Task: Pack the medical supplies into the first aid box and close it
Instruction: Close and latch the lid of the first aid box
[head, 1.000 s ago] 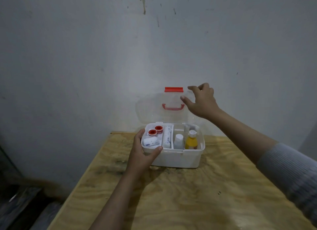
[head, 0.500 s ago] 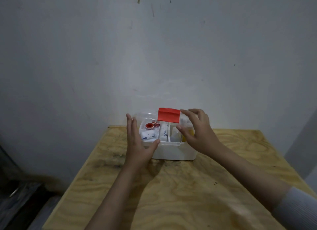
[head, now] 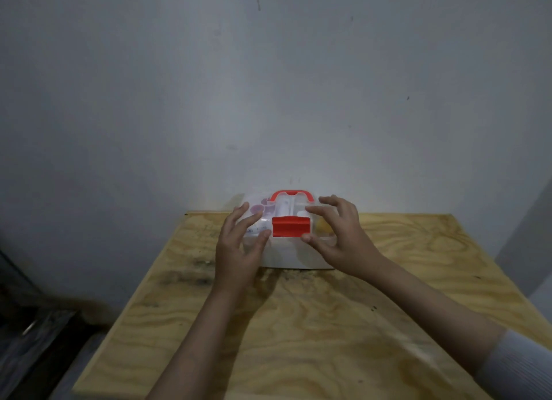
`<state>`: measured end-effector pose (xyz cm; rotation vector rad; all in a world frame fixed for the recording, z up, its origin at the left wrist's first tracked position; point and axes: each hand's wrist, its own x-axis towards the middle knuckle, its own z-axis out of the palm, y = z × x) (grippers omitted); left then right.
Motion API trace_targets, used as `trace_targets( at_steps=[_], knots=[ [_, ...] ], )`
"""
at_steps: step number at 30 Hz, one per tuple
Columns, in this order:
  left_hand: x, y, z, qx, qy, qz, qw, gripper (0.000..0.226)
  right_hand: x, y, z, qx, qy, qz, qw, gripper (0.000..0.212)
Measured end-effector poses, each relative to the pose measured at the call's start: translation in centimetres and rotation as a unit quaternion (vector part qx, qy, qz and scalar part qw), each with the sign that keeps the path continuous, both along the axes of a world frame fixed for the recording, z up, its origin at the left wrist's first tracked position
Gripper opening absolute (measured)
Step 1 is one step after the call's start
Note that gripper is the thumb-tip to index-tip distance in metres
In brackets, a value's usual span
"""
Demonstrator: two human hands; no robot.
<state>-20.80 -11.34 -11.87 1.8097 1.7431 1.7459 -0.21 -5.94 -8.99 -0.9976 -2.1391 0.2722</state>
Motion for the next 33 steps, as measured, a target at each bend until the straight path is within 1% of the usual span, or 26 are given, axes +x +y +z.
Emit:
trace_targets(
  at_steps=[2,5,8,10,14,17,22,26,29,33],
  knots=[
    [0.3,0.1,0.2,0.003,-0.024,0.010,1.000,0.031,-0.7,0.0,0.5,-0.020,0.038,-0.018,0.999,0.054],
    [0.6,0.2,0.1,0.011,-0.031,0.016,0.999,0.030,-1.5,0.1,1.2,-0.060,0.107,-0.053,0.991,0.045],
    [0.6,0.3,0.0,0.012,-0.042,0.015,0.999,0.031,-1.9,0.1,1.5,-0.073,0.124,-0.077,0.987,0.031],
    [0.6,0.3,0.0,0.018,-0.049,0.012,0.999,0.031,-2.0,0.0,1.6,-0.077,0.123,-0.078,0.986,0.028],
    [0.5,0.4,-0.2,0.018,-0.054,0.012,0.998,0.032,-1.5,-0.4,1.5,-0.093,0.106,-0.055,0.988,0.035],
    [0.5,0.4,-0.3,0.019,-0.057,0.008,0.998,0.033,-1.3,-0.7,1.7,-0.106,0.117,-0.043,0.986,0.038],
    [0.6,0.4,-0.3,0.016,-0.065,0.007,0.998,0.032,-2.1,-0.4,1.8,-0.110,0.152,-0.079,0.979,0.028],
    [0.6,0.3,-0.3,0.017,-0.067,0.004,0.998,0.031,-2.4,-0.4,1.7,-0.108,0.148,-0.090,0.979,0.027],
    [0.6,0.3,-0.3,0.012,-0.071,0.009,0.997,0.031,-1.9,-0.6,1.7,-0.120,0.132,-0.065,0.982,0.034],
    [0.5,0.4,-0.5,0.022,-0.073,0.000,0.997,0.030,-0.8,-1.0,1.7,-0.124,0.084,-0.018,0.989,0.050]
  ],
)
